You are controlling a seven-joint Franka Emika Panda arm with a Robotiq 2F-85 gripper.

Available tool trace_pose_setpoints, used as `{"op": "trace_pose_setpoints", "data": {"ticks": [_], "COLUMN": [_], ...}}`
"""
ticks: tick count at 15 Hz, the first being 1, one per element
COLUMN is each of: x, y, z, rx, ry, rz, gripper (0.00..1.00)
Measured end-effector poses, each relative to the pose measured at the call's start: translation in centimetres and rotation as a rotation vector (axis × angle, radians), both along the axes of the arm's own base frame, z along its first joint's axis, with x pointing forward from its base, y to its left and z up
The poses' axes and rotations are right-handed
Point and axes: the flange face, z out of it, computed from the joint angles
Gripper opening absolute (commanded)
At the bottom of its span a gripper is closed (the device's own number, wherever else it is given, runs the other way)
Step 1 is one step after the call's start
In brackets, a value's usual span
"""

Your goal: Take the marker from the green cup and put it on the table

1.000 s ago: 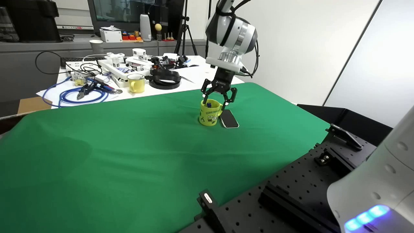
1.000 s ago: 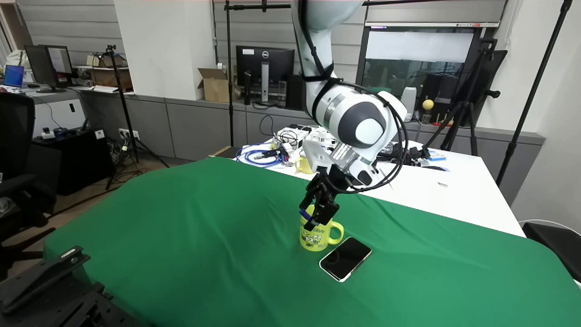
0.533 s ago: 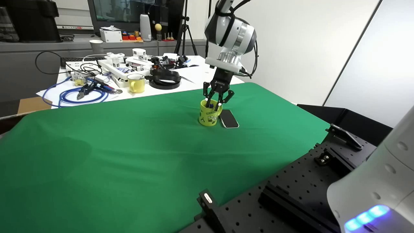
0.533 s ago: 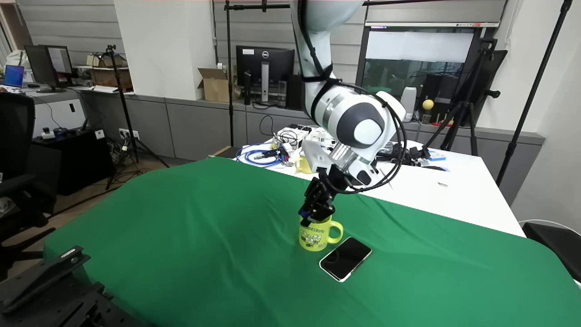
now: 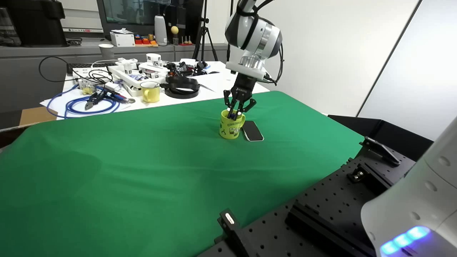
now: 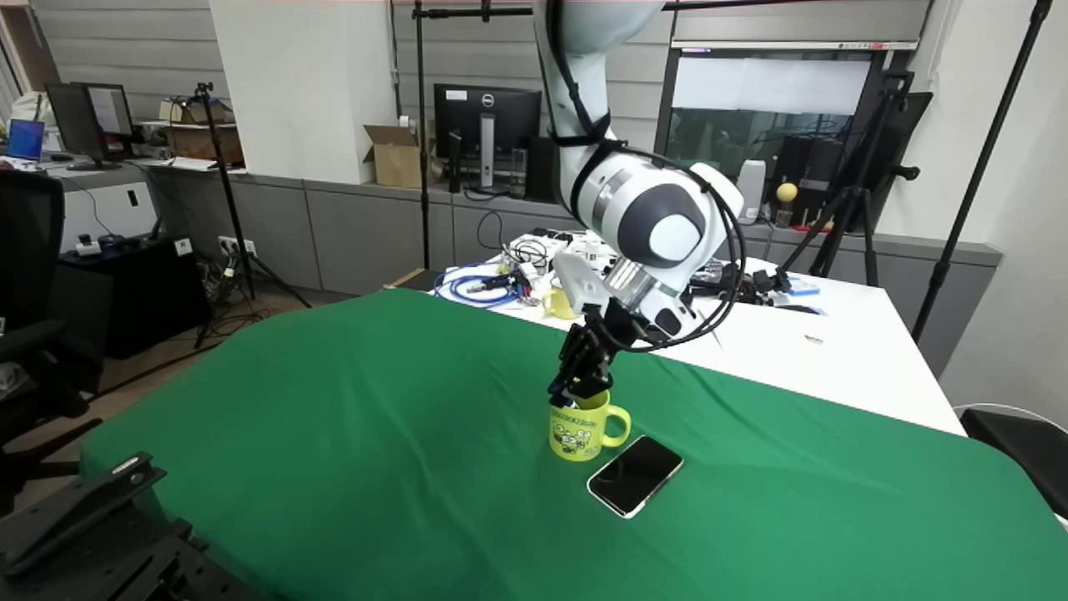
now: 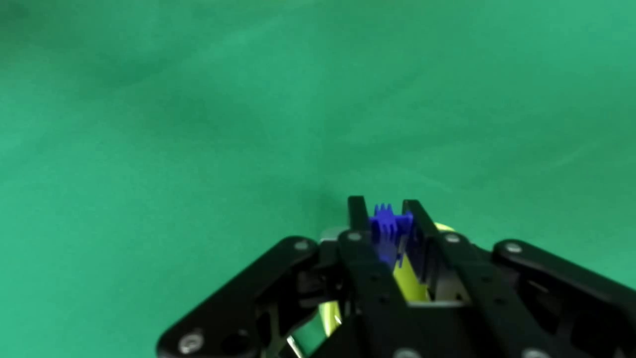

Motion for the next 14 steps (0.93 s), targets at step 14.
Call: {"op": "trace_pose_setpoints", "data": {"ticks": [14], "x": [2.7], "y": [5.8], "z": [14.7], "rx": [0.216], "ry": [-0.056], "rz": [0.179], "gripper": [0.06]}}
